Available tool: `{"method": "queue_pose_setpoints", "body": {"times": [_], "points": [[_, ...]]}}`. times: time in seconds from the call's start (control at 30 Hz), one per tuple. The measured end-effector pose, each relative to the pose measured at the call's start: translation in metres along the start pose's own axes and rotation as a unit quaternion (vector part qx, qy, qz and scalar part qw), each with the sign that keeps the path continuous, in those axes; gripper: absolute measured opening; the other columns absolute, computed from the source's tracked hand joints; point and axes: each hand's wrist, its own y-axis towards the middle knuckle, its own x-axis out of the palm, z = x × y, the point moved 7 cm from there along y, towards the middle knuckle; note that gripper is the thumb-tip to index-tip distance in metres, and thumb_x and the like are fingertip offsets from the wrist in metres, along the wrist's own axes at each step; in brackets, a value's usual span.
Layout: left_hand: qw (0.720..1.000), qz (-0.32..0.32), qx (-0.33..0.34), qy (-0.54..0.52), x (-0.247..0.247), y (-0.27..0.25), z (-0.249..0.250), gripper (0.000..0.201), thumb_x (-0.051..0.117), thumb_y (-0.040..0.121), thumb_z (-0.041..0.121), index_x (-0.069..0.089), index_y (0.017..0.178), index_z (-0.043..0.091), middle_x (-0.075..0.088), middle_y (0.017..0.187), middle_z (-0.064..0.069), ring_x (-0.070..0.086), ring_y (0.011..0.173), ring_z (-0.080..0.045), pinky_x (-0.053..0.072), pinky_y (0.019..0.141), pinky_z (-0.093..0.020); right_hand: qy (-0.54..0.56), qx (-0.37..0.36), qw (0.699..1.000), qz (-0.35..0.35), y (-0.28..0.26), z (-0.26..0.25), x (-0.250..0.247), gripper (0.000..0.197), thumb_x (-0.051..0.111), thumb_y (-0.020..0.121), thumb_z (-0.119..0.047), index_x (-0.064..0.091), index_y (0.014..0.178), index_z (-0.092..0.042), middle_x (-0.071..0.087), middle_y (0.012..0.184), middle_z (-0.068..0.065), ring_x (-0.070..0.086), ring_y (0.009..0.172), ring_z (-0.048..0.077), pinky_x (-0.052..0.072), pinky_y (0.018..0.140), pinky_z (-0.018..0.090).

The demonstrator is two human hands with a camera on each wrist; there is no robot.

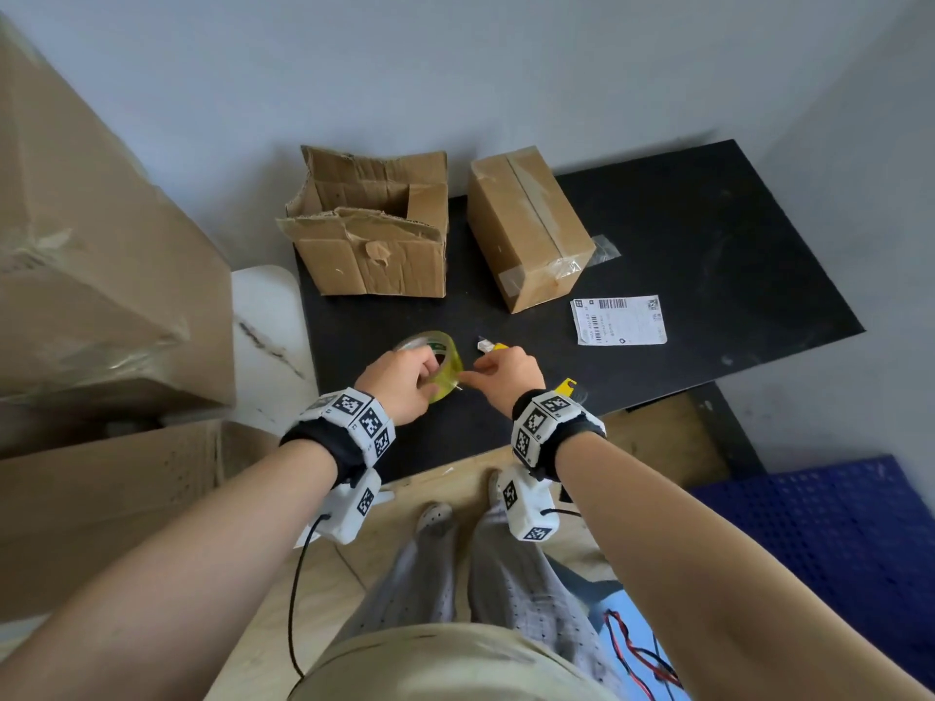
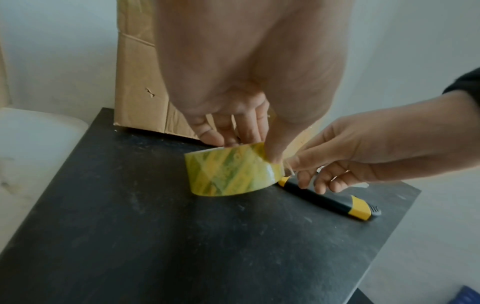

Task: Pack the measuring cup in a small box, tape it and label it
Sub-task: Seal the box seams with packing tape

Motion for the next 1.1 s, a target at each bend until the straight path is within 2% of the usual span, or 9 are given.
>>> {"method": "queue_pose_setpoints", "body": {"times": [0.1, 0.2, 0.37, 0.6, 0.77, 0.87, 0.97, 1.03, 1.1], "points": [[0.999, 0.012, -0.004, 0.049, 0.007, 0.005, -0.001, 0.013, 0.063, 0.085, 0.024, 0.057, 0.097, 0.024, 0.066, 0.092, 0.005, 0.061, 0.090, -0.021, 0.050, 0.081, -0.037, -0.055, -0.017, 0.998, -0.021, -0.001, 0.004, 0.005, 0.028, 0.067, 0.084, -0.038, 0.070, 0.098, -0.014, 0.070, 0.099, 0.009, 0.064, 0.094, 0.025, 0.052, 0.084, 0.035], [0.995, 0.013, -0.002, 0.096, 0.017, 0.011, 0.003, 0.012, 0.059, 0.087, 0.027, 0.057, 0.098, 0.022, 0.067, 0.094, -0.001, 0.062, 0.089, -0.027, 0.050, 0.078, -0.037, -0.109, -0.037, 0.993, -0.022, -0.003, 0.007, 0.005, 0.026, 0.060, 0.089, -0.034, 0.066, 0.106, -0.016, 0.067, 0.107, 0.009, 0.062, 0.100, 0.028, 0.051, 0.086, 0.036], [0.991, 0.010, -0.011, 0.130, 0.030, 0.017, 0.013, 0.016, 0.057, 0.089, 0.030, 0.056, 0.100, 0.018, 0.067, 0.092, -0.004, 0.063, 0.089, -0.027, 0.045, 0.076, -0.035, -0.203, -0.091, 0.974, -0.041, -0.007, 0.009, -0.004, 0.026, 0.050, 0.094, -0.031, 0.063, 0.113, -0.019, 0.063, 0.116, 0.009, 0.059, 0.105, 0.031, 0.050, 0.085, 0.037], [0.987, 0.000, -0.037, 0.158, 0.025, 0.019, 0.025, 0.014, 0.055, 0.090, 0.027, 0.058, 0.100, 0.019, 0.065, 0.095, -0.002, 0.062, 0.089, -0.024, 0.048, 0.071, -0.033, -0.372, -0.198, 0.907, -0.001, -0.010, 0.004, -0.031, 0.030, 0.040, 0.099, -0.024, 0.055, 0.121, -0.010, 0.055, 0.119, 0.010, 0.051, 0.113, 0.029, 0.041, 0.086, 0.036], [0.983, 0.073, -0.010, 0.166, -0.004, 0.021, 0.060, 0.014, 0.048, 0.093, 0.029, 0.055, 0.098, 0.017, 0.063, 0.091, -0.004, 0.061, 0.088, -0.025, 0.050, 0.074, -0.036, -0.381, -0.214, 0.898, 0.045, -0.008, 0.002, -0.071, 0.028, 0.042, 0.098, -0.025, 0.057, 0.114, -0.008, 0.055, 0.112, 0.010, 0.052, 0.107, 0.029, 0.041, 0.080, 0.035], [0.983, 0.127, 0.006, 0.136, -0.020, 0.022, 0.085, 0.015, 0.048, 0.094, 0.032, 0.053, 0.098, 0.019, 0.062, 0.090, -0.002, 0.060, 0.086, -0.022, 0.052, 0.073, -0.038, -0.372, -0.217, 0.899, 0.073, -0.004, 0.000, -0.102, 0.029, 0.041, 0.099, -0.027, 0.057, 0.115, -0.009, 0.056, 0.113, 0.010, 0.052, 0.108, 0.029, 0.043, 0.082, 0.036], [0.973, 0.199, 0.046, 0.108, -0.030, 0.023, 0.108, 0.015, 0.047, 0.095, 0.030, 0.053, 0.101, 0.018, 0.059, 0.095, 0.001, 0.057, 0.088, -0.019, 0.051, 0.071, -0.035, -0.364, -0.230, 0.897, 0.103, 0.002, -0.001, -0.129, 0.029, 0.043, 0.097, -0.025, 0.056, 0.116, -0.008, 0.057, 0.114, 0.010, 0.052, 0.109, 0.029, 0.042, 0.084, 0.036], [0.965, 0.233, 0.070, 0.097, -0.032, 0.025, 0.120, 0.017, 0.047, 0.095, 0.027, 0.055, 0.105, 0.017, 0.058, 0.103, 0.000, 0.056, 0.095, -0.018, 0.050, 0.074, -0.034, -0.346, -0.249, 0.893, 0.142, 0.003, -0.006, -0.144, 0.020, 0.056, 0.090, -0.019, 0.062, 0.103, -0.005, 0.061, 0.102, 0.012, 0.057, 0.099, 0.031, 0.046, 0.078, 0.037], [0.961, 0.245, 0.082, 0.093, -0.029, 0.030, 0.129, 0.023, 0.046, 0.095, 0.024, 0.056, 0.114, 0.016, 0.057, 0.117, -0.001, 0.055, 0.103, -0.018, 0.050, 0.083, -0.035, -0.333, -0.259, 0.890, 0.171, 0.006, -0.009, -0.158, 0.017, 0.078, 0.067, -0.012, 0.066, 0.077, -0.006, 0.062, 0.077, 0.009, 0.062, 0.071, 0.029, 0.050, 0.058, 0.033]]}}
